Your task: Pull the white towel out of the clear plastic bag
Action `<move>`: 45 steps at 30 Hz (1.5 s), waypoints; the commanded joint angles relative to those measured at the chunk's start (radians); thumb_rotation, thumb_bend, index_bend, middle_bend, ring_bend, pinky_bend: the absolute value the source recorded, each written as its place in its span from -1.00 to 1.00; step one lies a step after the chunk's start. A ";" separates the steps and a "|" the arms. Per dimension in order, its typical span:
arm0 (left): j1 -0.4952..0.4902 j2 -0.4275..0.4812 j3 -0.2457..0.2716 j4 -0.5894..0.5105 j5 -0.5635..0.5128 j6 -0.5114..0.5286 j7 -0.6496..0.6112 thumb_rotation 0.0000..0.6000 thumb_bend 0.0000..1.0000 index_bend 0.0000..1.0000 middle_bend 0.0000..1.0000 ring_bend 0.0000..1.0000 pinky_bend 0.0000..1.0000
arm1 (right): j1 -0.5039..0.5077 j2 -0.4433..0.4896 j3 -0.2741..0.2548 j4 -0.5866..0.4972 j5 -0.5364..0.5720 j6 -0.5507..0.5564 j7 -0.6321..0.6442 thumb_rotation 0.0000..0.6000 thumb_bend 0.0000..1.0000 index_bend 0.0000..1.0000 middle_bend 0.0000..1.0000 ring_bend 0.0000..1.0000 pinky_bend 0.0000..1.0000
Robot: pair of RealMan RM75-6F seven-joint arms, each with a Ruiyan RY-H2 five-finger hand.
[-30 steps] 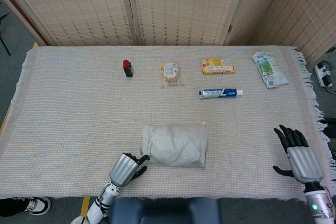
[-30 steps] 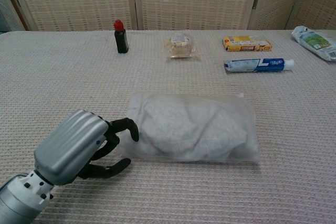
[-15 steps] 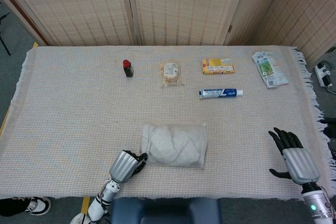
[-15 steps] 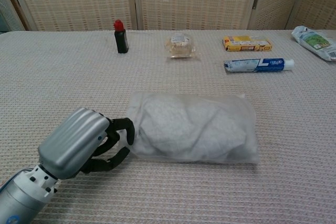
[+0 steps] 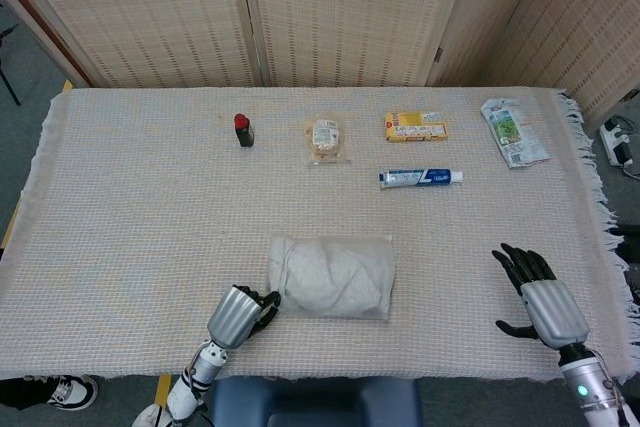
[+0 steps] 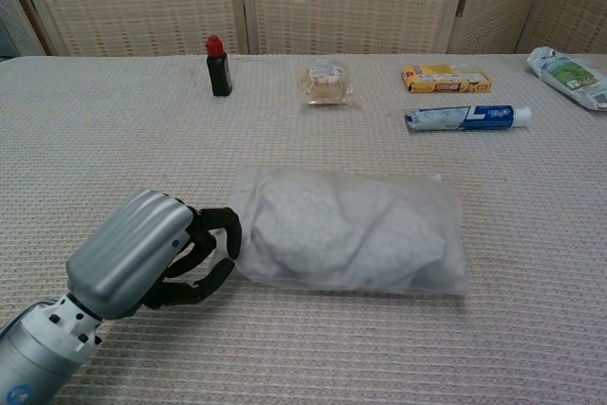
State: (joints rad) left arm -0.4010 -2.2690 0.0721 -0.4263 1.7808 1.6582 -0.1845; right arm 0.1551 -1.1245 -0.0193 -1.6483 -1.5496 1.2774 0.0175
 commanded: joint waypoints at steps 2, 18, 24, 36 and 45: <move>0.001 0.000 0.010 -0.009 0.002 0.002 0.012 1.00 0.10 0.57 1.00 1.00 1.00 | 0.062 -0.106 0.009 0.127 -0.068 -0.028 0.195 1.00 -0.64 -0.53 -1.00 -1.00 -1.00; -0.005 0.023 0.011 -0.071 -0.012 0.013 0.039 1.00 0.11 0.59 1.00 1.00 1.00 | 0.170 -0.311 0.009 0.374 -0.097 -0.092 0.406 1.00 -0.48 -0.16 -1.00 -1.00 -1.00; -0.008 0.037 0.010 -0.091 -0.015 0.015 0.043 1.00 0.11 0.59 1.00 1.00 1.00 | 0.194 -0.362 0.018 0.430 -0.081 -0.107 0.383 1.00 -0.48 -0.15 -1.00 -1.00 -1.00; -0.017 0.047 0.007 -0.110 -0.020 0.007 0.056 1.00 0.10 0.59 1.00 1.00 1.00 | 0.248 -0.481 0.035 0.519 -0.078 -0.107 0.397 1.00 -0.48 -0.15 -1.00 -1.00 -1.00; -0.022 0.056 0.002 -0.117 -0.026 0.005 0.056 1.00 0.11 0.59 1.00 1.00 1.00 | 0.273 -0.542 0.036 0.570 -0.070 -0.109 0.416 1.00 -0.48 -0.19 -1.00 -1.00 -1.00</move>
State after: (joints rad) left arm -0.4230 -2.2135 0.0737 -0.5428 1.7554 1.6635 -0.1285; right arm 0.4248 -1.6611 0.0161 -1.0841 -1.6211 1.1676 0.4298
